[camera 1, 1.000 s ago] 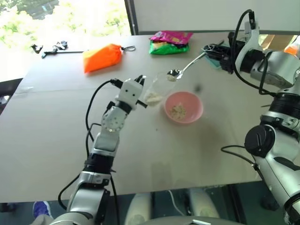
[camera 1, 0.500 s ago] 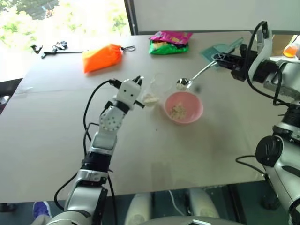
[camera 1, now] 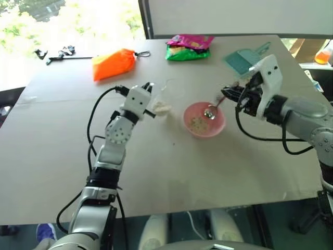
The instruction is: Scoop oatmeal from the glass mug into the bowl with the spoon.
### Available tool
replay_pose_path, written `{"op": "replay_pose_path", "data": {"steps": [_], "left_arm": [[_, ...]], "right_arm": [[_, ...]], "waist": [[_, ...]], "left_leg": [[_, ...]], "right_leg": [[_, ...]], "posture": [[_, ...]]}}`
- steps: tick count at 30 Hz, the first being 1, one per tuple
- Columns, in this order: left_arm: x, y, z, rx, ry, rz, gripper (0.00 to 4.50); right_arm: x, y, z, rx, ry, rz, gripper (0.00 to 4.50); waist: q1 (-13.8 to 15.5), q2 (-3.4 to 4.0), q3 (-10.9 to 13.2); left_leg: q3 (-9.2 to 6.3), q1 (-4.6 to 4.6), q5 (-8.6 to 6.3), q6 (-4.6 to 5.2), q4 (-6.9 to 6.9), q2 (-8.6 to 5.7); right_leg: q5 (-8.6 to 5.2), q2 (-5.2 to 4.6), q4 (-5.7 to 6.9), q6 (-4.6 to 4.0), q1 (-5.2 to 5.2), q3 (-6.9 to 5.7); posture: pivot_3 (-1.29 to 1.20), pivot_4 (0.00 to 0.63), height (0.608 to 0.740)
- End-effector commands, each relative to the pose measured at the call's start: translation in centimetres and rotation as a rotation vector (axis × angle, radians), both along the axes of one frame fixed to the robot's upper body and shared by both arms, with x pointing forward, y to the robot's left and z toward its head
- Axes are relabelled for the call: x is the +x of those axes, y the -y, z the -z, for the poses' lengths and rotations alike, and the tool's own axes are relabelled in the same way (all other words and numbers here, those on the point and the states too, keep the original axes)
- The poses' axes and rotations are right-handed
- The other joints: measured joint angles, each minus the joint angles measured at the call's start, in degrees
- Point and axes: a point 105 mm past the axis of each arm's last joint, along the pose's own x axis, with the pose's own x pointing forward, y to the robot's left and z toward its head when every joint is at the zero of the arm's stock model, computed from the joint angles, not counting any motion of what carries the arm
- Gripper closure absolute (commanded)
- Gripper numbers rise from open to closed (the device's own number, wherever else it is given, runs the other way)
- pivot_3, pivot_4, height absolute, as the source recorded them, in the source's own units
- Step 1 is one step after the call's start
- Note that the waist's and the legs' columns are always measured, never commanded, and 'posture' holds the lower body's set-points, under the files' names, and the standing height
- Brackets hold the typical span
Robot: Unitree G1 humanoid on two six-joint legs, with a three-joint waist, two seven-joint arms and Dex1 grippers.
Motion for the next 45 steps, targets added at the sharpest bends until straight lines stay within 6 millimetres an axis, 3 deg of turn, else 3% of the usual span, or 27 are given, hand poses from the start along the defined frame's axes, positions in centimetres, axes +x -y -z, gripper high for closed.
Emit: {"op": "replay_pose_path", "data": {"steps": [1,4,7,10,13,23,28,31,34,37,41,45], "left_arm": [[-0.2,0.1,-2.2,-0.019,0.084,0.014,4.41],[-0.2,0.2,-2.2,-0.02,0.084,0.019,4.41],[-0.1,0.3,-2.3,-0.023,0.086,0.022,4.41],[-0.1,0.3,-2.4,-0.026,0.09,0.025,4.41],[-0.4,0.8,-3.0,-0.05,0.108,0.047,4.41],[-1.3,1.0,-5.1,-0.125,0.169,0.049,4.41],[-1.9,1.9,-5.5,-0.165,0.178,0.079,4.41],[-2.1,2.2,-5.4,-0.19,0.168,0.088,4.41],[-2.0,2.1,-5.2,-0.225,0.143,0.084,4.5],[-1.8,1.6,-4.4,-0.286,0.091,0.067,4.5],[-1.2,0.3,-2.9,-0.409,0.009,0.02,4.5],[-1.1,-1.2,-1.4,-0.527,-0.046,-0.02,4.5]], "right_arm": [[-1.1,-0.4,-2.2,0.053,0.121,-0.054,4.5],[-0.2,0.8,-4.3,0.303,0.035,-0.015,4.5],[0.2,1.2,-7.6,0.551,-0.013,-0.04,4.5],[0.4,1.1,-8.9,0.636,-0.043,-0.052,4.5],[1.0,-0.7,-9.5,0.672,-0.079,-0.083,4.5],[2.0,-3.6,-7.2,0.627,-0.146,-0.111,4.5],[2.8,-7.2,-4.3,0.472,-0.123,-0.119,4.5],[3.3,-8.3,-3.6,0.439,-0.103,-0.134,4.5],[3.7,-8.4,-3.1,0.416,-0.083,-0.148,3.55],[3.7,-7.8,-3.7,0.415,-0.03,-0.141,2.28],[1.5,-6.8,-5.9,0.485,0.022,-0.23,0.42],[-0.9,-4.8,-8.0,0.517,0.096,-0.253,0.42]], "waist": [[-0.02,-0.01,0.0],[0.03,-0.02,0.0],[0.06,-0.01,0.01],[0.1,-0.01,0.01],[-0.06,-0.01,0.01],[-0.07,0.0,0.01],[-0.29,0.01,0.0],[-0.24,0.01,0.0],[-0.12,0.01,0.0],[-0.1,0.01,0.0],[-0.07,0.01,0.0],[-0.05,0.01,0.0]], "left_leg": [[-0.02,0.0,0.0,0.0,0.0,0.0],[-0.02,0.0,0.01,-0.01,0.02,0.01],[-0.01,0.0,0.01,-0.02,0.05,0.01],[-0.05,0.01,0.01,-0.02,0.03,0.0],[-0.08,0.01,0.01,-0.02,-0.02,0.0],[-0.06,0.0,0.02,-0.03,0.01,0.0],[-0.04,0.04,0.02,-0.03,0.0,0.0],[-0.04,0.04,0.02,-0.03,0.01,0.0],[-0.05,0.03,0.02,-0.04,0.03,-0.01],[-0.06,0.02,0.02,-0.04,0.04,-0.02],[-0.1,0.0,0.02,-0.04,0.04,-0.01],[-0.11,0.0,0.02,-0.04,0.03,-0.01]], "right_leg": [[0.0,0.0,0.0,0.0,0.02,-0.01],[0.0,0.0,0.02,0.0,0.04,-0.01],[0.0,-0.01,0.05,0.0,0.05,0.0],[0.0,-0.01,0.05,0.0,0.04,-0.02],[0.0,0.0,0.02,-0.01,0.04,-0.06],[0.0,-0.01,0.04,-0.01,0.02,-0.04],[0.0,0.0,0.06,-0.01,0.02,-0.01],[0.0,0.01,0.09,-0.01,0.0,-0.01],[0.0,0.0,0.07,-0.01,0.01,-0.01],[0.0,-0.01,0.06,-0.01,0.01,-0.02],[0.0,0.0,0.06,0.0,0.01,-0.05],[0.0,-0.01,0.05,-0.01,0.01,-0.05]], "posture": [[0.0,0.15,0.74],[0.0,0.15,0.74],[0.0,0.15,0.74],[0.0,0.15,0.74],[0.0,0.15,0.74],[0.0,0.15,0.74],[0.0,0.15,0.74],[0.0,0.15,0.74],[0.0,0.15,0.74],[0.0,0.15,0.74],[0.0,0.15,0.74],[0.0,0.15,0.74]]}}
